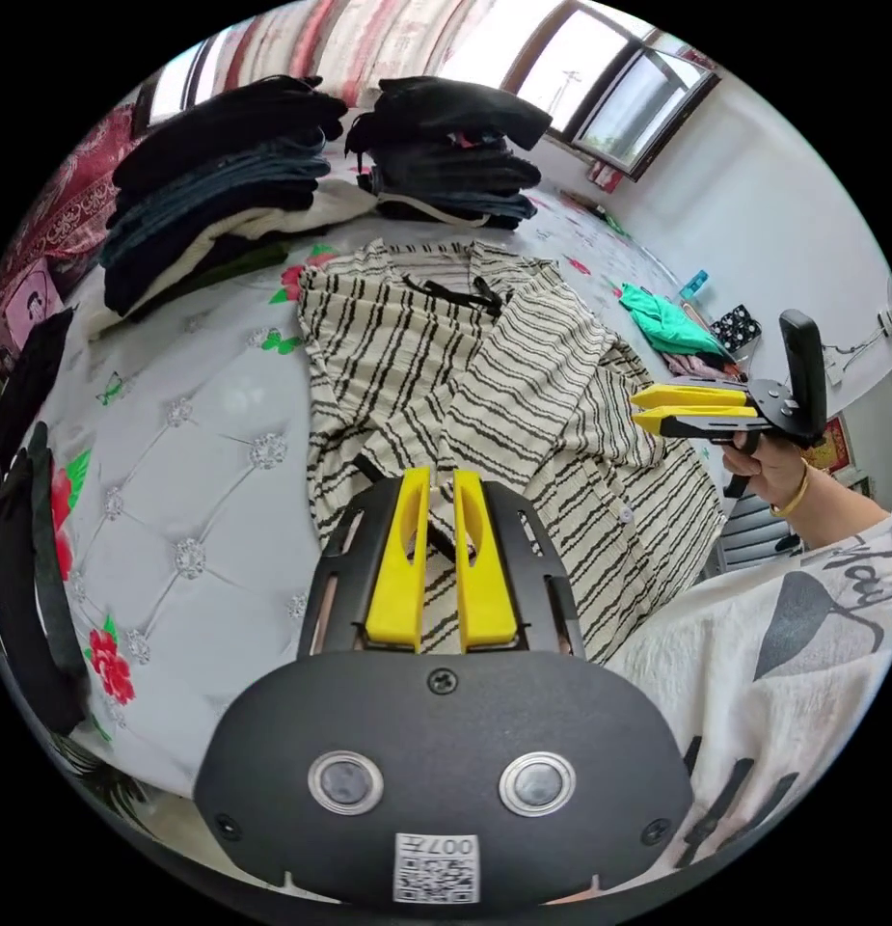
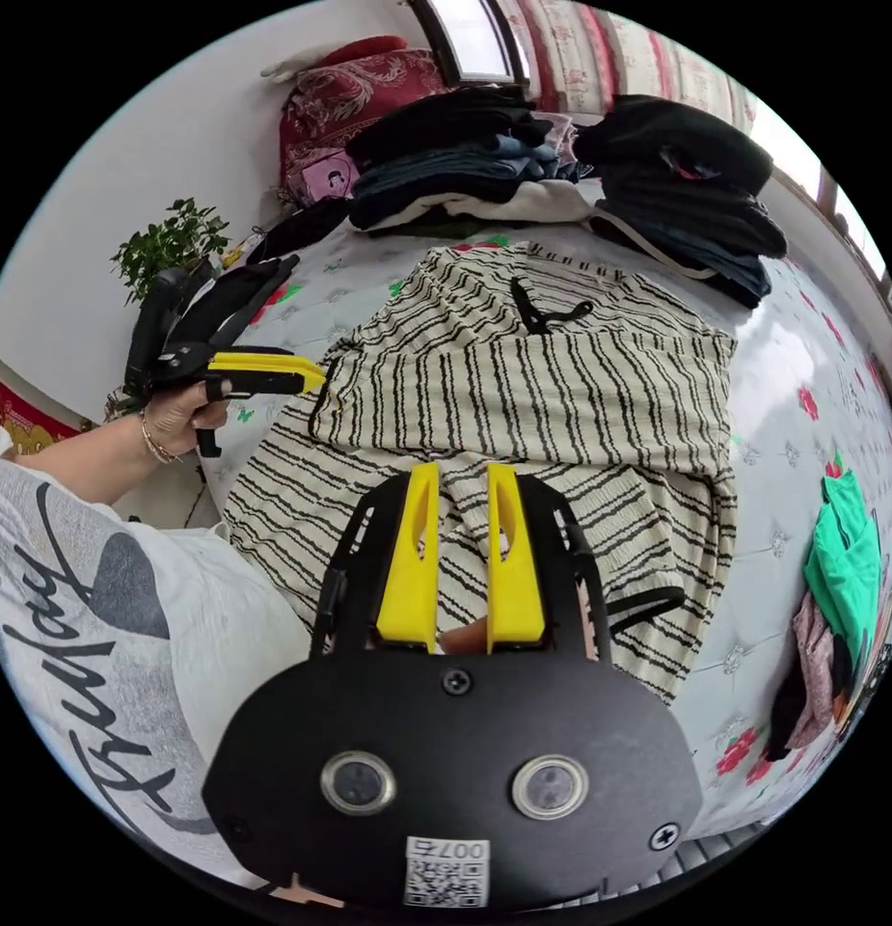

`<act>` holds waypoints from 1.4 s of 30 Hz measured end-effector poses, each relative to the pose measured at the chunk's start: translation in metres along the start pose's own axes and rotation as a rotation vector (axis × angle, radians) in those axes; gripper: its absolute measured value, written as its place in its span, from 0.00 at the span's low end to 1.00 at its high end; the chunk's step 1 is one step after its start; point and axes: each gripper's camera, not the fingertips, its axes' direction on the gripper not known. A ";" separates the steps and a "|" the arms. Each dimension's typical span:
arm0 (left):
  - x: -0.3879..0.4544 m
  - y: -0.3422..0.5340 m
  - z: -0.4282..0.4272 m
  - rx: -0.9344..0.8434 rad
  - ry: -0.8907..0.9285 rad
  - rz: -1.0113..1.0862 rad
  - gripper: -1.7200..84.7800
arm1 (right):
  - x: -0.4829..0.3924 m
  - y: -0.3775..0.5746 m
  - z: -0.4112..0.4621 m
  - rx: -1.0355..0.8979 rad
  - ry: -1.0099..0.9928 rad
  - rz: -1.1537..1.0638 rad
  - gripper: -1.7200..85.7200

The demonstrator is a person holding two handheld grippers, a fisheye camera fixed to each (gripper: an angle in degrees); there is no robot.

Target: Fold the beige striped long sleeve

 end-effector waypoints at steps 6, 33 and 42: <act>-0.003 -0.032 0.034 -0.120 -0.110 0.138 0.07 | 0.020 0.021 -0.001 0.016 -0.033 0.119 0.08; -0.031 0.159 -0.040 -0.145 0.087 -0.434 0.13 | 0.146 0.145 -0.077 -0.172 0.219 0.485 0.10; 0.005 0.161 0.004 -0.370 -0.069 -0.350 0.06 | 0.150 0.140 -0.085 -0.287 0.171 0.283 0.04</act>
